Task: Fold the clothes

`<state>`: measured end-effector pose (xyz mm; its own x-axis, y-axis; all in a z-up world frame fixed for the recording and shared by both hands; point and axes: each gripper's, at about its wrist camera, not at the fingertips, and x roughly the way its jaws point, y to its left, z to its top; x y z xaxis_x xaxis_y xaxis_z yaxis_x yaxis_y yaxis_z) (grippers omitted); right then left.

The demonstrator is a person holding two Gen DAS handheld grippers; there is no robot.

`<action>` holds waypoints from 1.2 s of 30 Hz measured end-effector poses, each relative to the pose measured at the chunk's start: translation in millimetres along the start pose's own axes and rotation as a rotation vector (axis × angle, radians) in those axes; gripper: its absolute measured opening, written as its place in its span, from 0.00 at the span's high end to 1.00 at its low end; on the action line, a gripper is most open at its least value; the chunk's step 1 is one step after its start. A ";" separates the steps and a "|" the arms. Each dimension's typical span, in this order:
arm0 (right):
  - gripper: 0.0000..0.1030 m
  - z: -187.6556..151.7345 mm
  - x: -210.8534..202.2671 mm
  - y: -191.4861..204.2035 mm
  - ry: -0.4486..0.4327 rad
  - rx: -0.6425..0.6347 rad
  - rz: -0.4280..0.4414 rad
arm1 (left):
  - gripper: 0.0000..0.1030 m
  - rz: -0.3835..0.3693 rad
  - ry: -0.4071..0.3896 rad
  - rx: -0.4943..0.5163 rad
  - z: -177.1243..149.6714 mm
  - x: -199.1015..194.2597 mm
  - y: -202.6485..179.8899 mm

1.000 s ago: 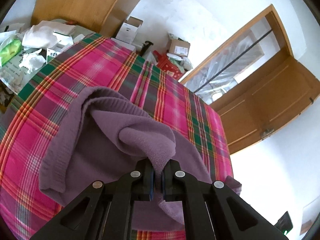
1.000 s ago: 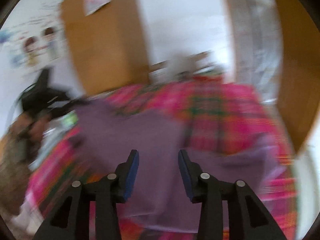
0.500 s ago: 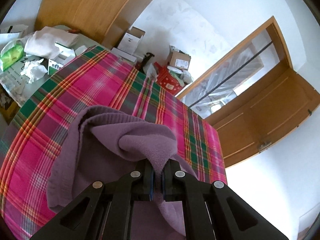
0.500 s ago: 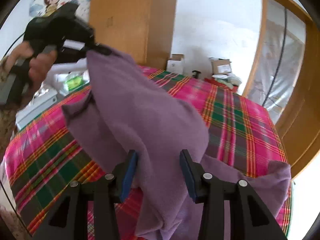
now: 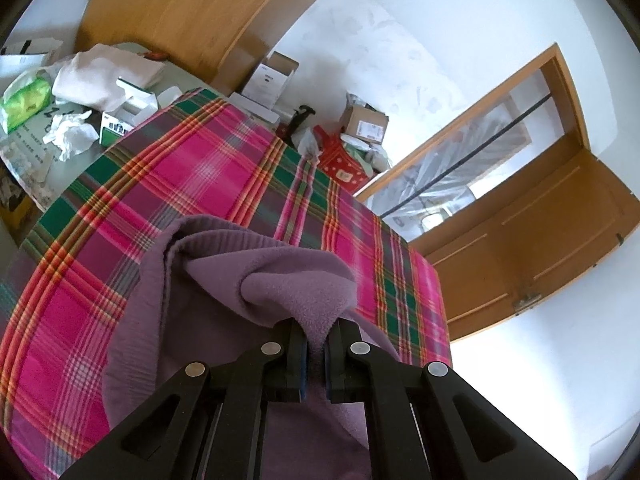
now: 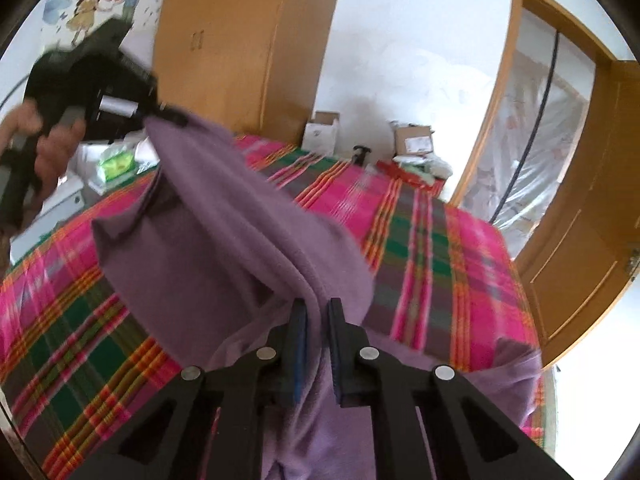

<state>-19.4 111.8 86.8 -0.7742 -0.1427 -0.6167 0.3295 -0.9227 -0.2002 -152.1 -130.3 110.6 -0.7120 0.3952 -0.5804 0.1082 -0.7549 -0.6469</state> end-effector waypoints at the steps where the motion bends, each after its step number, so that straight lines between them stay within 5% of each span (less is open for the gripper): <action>1: 0.90 5.1 -2.4 -4.3 -0.009 0.002 -0.015 | 0.95 0.001 0.000 0.004 0.3 1.0 -1.1; 12: 0.95 70.8 5.7 -24.5 -0.074 -0.178 -0.227 | 0.94 -0.014 0.035 0.028 6.7 20.4 -10.9; 19: 0.95 88.1 64.3 -20.8 0.020 -0.281 -0.265 | 0.93 0.014 0.041 0.037 14.8 42.5 -10.5; 36: 0.95 104.4 197.3 -44.6 0.255 -0.178 -0.280 | 0.74 0.008 0.149 0.050 37.2 99.4 12.6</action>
<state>-243.3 87.4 53.5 -0.6957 0.2187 -0.6843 0.2310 -0.8339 -0.5013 -247.3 -119.9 63.2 -0.6001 0.4593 -0.6550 0.0766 -0.7820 -0.6185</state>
